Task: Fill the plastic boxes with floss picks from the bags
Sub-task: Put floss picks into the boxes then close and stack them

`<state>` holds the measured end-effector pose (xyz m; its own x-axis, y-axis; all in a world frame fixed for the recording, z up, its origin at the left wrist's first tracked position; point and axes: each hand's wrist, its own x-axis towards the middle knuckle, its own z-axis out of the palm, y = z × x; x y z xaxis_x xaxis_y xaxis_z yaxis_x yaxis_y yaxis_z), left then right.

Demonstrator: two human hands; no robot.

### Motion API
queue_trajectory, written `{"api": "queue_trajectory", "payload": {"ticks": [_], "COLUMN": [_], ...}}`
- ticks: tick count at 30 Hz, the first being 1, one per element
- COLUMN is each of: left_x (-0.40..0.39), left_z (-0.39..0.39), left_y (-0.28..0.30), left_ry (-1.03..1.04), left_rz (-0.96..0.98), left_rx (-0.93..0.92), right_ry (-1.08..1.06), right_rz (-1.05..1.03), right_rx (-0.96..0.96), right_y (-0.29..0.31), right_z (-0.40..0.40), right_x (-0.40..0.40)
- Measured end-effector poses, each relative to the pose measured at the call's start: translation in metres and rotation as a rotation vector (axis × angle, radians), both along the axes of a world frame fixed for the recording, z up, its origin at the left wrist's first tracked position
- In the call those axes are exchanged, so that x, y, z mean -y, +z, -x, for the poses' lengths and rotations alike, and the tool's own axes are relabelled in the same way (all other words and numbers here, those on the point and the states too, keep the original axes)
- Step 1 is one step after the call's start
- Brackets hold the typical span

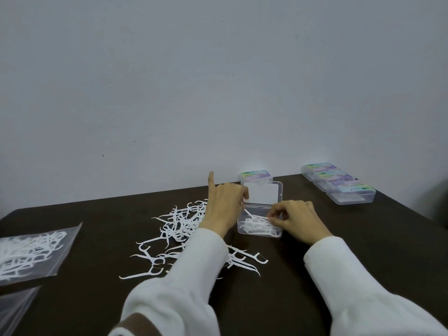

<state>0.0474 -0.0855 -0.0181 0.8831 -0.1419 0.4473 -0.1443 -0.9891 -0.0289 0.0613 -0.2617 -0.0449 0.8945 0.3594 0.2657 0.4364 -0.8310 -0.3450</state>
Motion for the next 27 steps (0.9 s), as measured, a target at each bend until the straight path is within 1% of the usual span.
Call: {"api": "queue_trajectory", "payload": {"ticks": [2,5,13,17,20,21,23,27], "left_x": [0.000,-0.001,-0.009,-0.021,-0.025,-0.023,-0.015,-0.006], "left_z": [0.001,0.001,-0.003,-0.003,-0.006,-0.006,-0.007,-0.008], "left_y": [-0.002,-0.006,-0.003,0.007,0.006,0.004,-0.001,-0.010], "left_ry": [-0.004,-0.011,-0.064,-0.115,-0.166,-0.172,-0.159,-0.135], "left_rz": [0.040,0.151,0.342,0.444,0.599,0.616,0.569,0.482], "left_rx": [-0.052,-0.127,-0.154,-0.178,-0.218,-0.221,-0.206,-0.174], "right_ry": [0.000,0.006,-0.012,-0.012,-0.024,-0.035,-0.059,-0.067], "right_rz": [0.002,-0.003,-0.024,-0.092,-0.078,-0.060,-0.053,-0.074], "right_rx": [-0.003,0.020,0.051,0.004,0.015,0.044,0.103,0.109], "right_y": [0.000,0.000,-0.001,-0.002,-0.002,-0.002,-0.001,0.001], "right_z": [0.000,0.000,0.001,0.000,0.000,0.001,0.001,0.004], "right_x": [-0.001,-0.001,-0.001,-0.001,-0.001,-0.001,-0.001,0.000]}}
